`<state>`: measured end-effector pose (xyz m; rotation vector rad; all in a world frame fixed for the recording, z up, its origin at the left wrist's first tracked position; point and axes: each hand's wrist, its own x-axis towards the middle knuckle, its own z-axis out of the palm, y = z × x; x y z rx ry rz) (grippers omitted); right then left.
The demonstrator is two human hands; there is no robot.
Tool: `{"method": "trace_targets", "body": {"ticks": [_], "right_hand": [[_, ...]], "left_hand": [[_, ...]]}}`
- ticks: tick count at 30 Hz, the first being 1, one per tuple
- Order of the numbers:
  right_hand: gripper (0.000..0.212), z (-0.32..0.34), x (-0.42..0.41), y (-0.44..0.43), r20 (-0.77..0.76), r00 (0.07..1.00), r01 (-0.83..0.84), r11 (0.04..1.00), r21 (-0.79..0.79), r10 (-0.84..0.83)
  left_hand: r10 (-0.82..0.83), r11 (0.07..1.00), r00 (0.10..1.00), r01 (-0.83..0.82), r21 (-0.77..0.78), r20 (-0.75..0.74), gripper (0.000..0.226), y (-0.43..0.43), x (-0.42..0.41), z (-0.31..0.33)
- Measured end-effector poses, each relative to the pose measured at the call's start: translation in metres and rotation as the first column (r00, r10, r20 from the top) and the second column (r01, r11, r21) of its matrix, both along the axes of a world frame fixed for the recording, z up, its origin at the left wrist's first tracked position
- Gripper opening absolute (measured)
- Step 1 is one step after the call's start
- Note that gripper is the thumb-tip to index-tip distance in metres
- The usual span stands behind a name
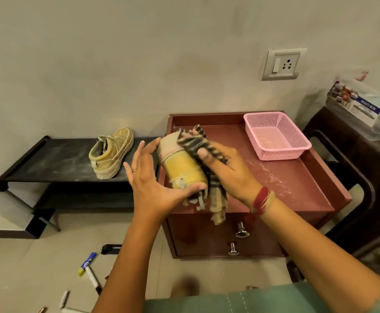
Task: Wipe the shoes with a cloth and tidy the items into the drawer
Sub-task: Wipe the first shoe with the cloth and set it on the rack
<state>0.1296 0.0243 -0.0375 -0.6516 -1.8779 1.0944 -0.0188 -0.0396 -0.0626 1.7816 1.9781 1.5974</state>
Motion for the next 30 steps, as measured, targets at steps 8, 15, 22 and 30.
{"method": "trace_targets", "body": {"ticks": [8, 15, 22, 30], "right_hand": [[0.039, -0.005, -0.011, -0.007, -0.002, 0.999, -0.034, 0.999, 0.028, 0.034], [0.044, -0.013, -0.02, -0.008, 0.088, 0.994, -0.08, 0.991, 0.105, 0.071], [0.038, -0.017, -0.026, -0.007, 0.064, 0.994, -0.09, 0.993, 0.071, 0.085], [0.025, -0.019, -0.019, 0.016, 0.052, 0.914, 0.406, 0.908, -0.105, -0.403]], "left_hand": [[-0.019, 1.0, 0.999, 0.019, 0.004, 0.035, 0.106, -0.004, -0.006, -0.006], [-0.01, 1.0, 0.998, 0.01, -0.008, 0.07, 0.104, -0.009, -0.015, -0.009], [-0.018, 1.0, 0.996, 0.018, -0.004, 0.093, 0.103, -0.011, -0.028, -0.015], [-0.148, 0.965, 0.989, 0.145, -0.22, 0.003, 0.108, -0.015, -0.048, -0.019]]}}
